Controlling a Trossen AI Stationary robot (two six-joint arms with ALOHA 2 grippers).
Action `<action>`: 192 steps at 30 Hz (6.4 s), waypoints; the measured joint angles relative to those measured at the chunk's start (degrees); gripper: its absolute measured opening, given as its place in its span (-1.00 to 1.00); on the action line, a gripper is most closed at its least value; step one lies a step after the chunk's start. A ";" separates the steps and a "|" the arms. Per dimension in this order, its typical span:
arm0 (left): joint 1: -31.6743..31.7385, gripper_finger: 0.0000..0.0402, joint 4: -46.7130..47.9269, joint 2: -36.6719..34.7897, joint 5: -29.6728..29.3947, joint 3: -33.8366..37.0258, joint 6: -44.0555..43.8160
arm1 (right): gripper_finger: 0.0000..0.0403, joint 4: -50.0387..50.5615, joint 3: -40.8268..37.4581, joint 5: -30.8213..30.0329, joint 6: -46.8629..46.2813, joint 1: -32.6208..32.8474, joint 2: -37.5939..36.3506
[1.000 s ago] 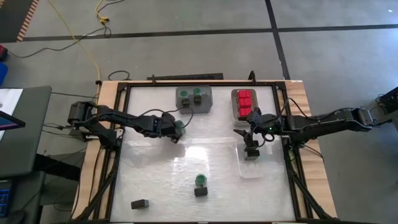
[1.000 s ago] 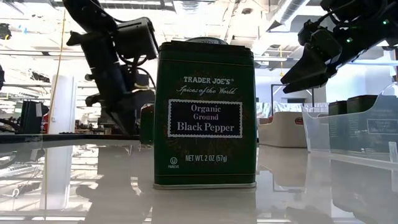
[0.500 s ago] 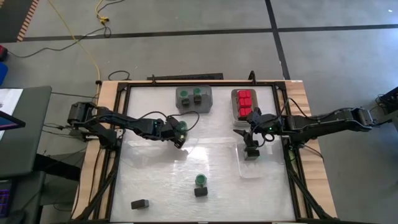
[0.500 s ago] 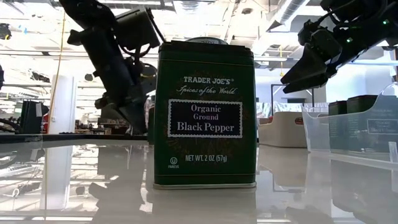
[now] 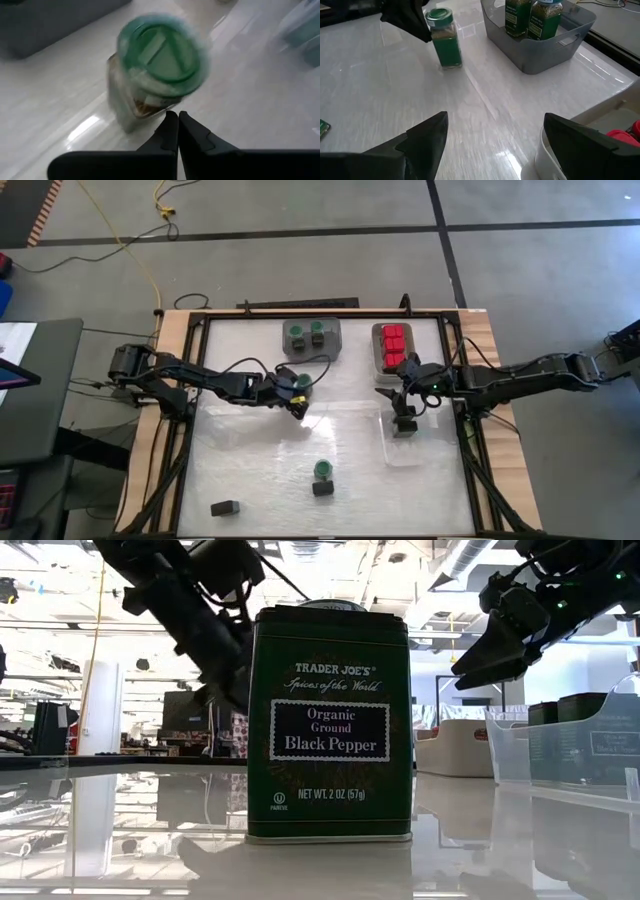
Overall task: Sort spices by type
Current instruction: Move the top left green seasoning bottle to the center of the table, then put the center green seasoning bottle into the black bin
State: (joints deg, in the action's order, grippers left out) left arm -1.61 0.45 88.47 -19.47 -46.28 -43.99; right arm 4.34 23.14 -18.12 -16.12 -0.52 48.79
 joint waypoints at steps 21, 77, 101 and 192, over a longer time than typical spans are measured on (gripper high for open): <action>-6.79 -1.00 16.25 -11.08 -8.04 0.39 8.07 | 0.77 3.41 0.00 0.01 -0.96 0.01 0.01; -4.90 -1.00 -20.23 -54.97 -4.76 45.53 50.55 | 0.92 -4.83 0.00 0.01 -0.96 -2.58 0.01; -0.63 -1.00 -24.41 -55.15 -3.28 45.59 53.93 | 0.92 23.66 60.18 4.05 13.69 -4.93 49.44; 1.68 -1.00 -20.83 -55.12 -3.47 45.64 53.37 | 0.08 51.65 89.66 24.45 41.93 -22.94 69.62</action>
State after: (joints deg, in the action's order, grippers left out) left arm 0.08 -20.38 33.34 -22.94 -0.64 9.39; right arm 55.99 112.80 6.32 25.82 -23.46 118.41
